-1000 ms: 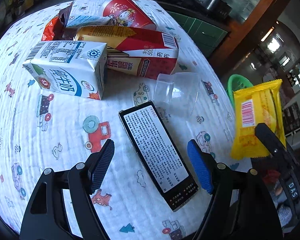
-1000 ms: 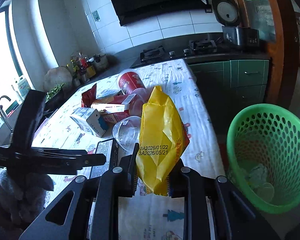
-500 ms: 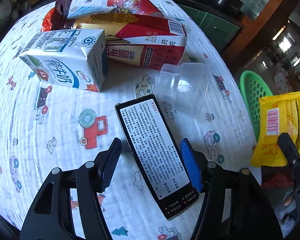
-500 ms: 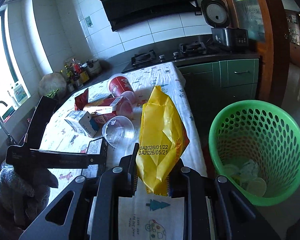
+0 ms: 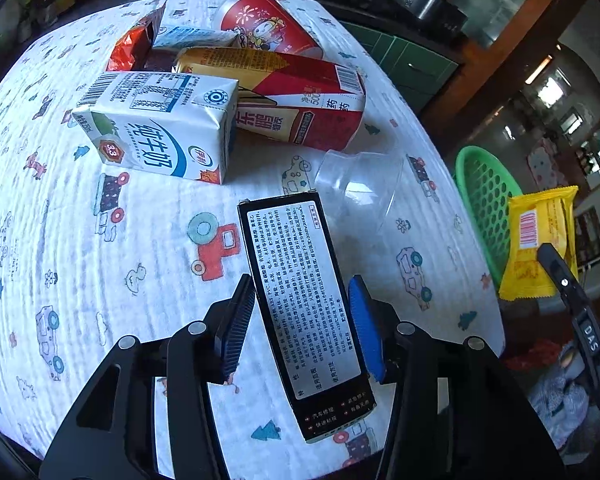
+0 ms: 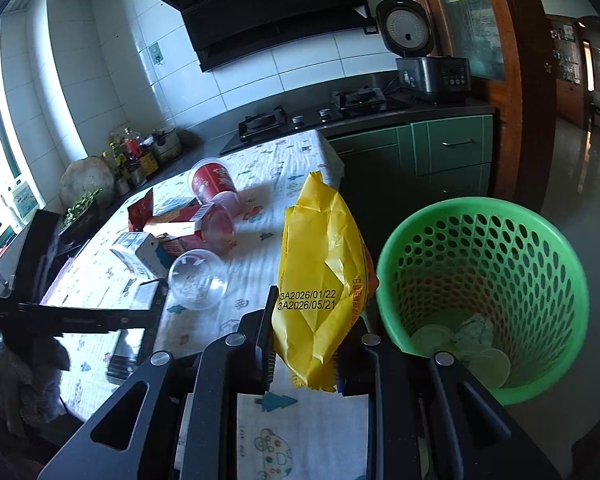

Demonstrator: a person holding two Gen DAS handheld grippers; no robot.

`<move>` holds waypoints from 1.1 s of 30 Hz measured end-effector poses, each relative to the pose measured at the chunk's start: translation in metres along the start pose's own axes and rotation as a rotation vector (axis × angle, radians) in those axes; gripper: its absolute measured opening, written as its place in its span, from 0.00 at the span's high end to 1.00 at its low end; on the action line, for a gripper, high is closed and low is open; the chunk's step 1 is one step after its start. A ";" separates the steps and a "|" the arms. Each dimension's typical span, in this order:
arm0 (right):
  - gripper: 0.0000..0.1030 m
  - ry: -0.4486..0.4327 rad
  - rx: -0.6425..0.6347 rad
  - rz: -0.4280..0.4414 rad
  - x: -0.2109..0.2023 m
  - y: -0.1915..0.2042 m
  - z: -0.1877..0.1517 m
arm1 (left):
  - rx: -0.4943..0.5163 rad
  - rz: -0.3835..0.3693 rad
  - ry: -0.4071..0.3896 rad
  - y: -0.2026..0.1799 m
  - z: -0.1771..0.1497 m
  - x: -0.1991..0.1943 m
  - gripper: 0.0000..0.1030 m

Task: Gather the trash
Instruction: 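Carry the snack bag and black box over the green basket and open both tools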

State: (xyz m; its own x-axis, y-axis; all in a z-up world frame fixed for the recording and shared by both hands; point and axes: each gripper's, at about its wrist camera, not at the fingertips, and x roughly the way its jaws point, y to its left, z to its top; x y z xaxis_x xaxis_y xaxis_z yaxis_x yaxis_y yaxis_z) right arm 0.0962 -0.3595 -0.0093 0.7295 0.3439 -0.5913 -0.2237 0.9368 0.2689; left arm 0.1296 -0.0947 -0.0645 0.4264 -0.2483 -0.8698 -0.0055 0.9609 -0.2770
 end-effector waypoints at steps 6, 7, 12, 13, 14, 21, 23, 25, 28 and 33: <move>0.79 -0.001 0.027 -0.070 -0.004 -0.027 0.001 | 0.024 -0.053 -0.023 0.004 -0.004 -0.027 0.53; 0.79 0.000 0.032 -0.086 -0.005 -0.033 0.002 | 0.030 -0.062 -0.032 0.003 -0.004 -0.032 0.53; 0.79 0.002 0.075 -0.171 -0.006 -0.070 0.005 | 0.070 -0.122 -0.080 -0.009 0.005 -0.055 0.53; 0.79 0.007 0.086 -0.195 -0.005 -0.080 0.007 | 0.079 -0.130 -0.090 -0.012 0.008 -0.058 0.53; 0.79 0.009 0.095 -0.212 -0.005 -0.087 0.007 | 0.091 -0.142 -0.098 -0.019 0.012 -0.058 0.53; 0.72 0.042 0.143 -0.315 0.007 -0.133 0.007 | 0.167 -0.252 -0.120 -0.075 0.038 -0.050 0.53; 0.59 0.048 0.158 -0.335 0.011 -0.141 0.006 | 0.194 -0.279 -0.132 -0.092 0.045 -0.046 0.53; 0.52 0.044 0.168 -0.348 0.012 -0.149 0.006 | 0.225 -0.293 -0.147 -0.109 0.051 -0.043 0.53; 0.46 0.040 0.182 -0.356 0.013 -0.157 0.006 | 0.255 -0.317 -0.156 -0.136 0.063 -0.033 0.53; 0.41 0.022 0.188 -0.362 0.004 -0.161 0.007 | 0.326 -0.351 -0.160 -0.178 0.076 -0.015 0.53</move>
State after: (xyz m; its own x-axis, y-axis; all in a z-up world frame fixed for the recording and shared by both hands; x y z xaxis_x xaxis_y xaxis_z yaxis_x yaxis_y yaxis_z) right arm 0.1393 -0.5093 -0.0499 0.7252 -0.0030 -0.6886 0.1686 0.9703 0.1734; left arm 0.1931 -0.2527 0.0290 0.4851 -0.5661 -0.6665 0.4350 0.8174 -0.3777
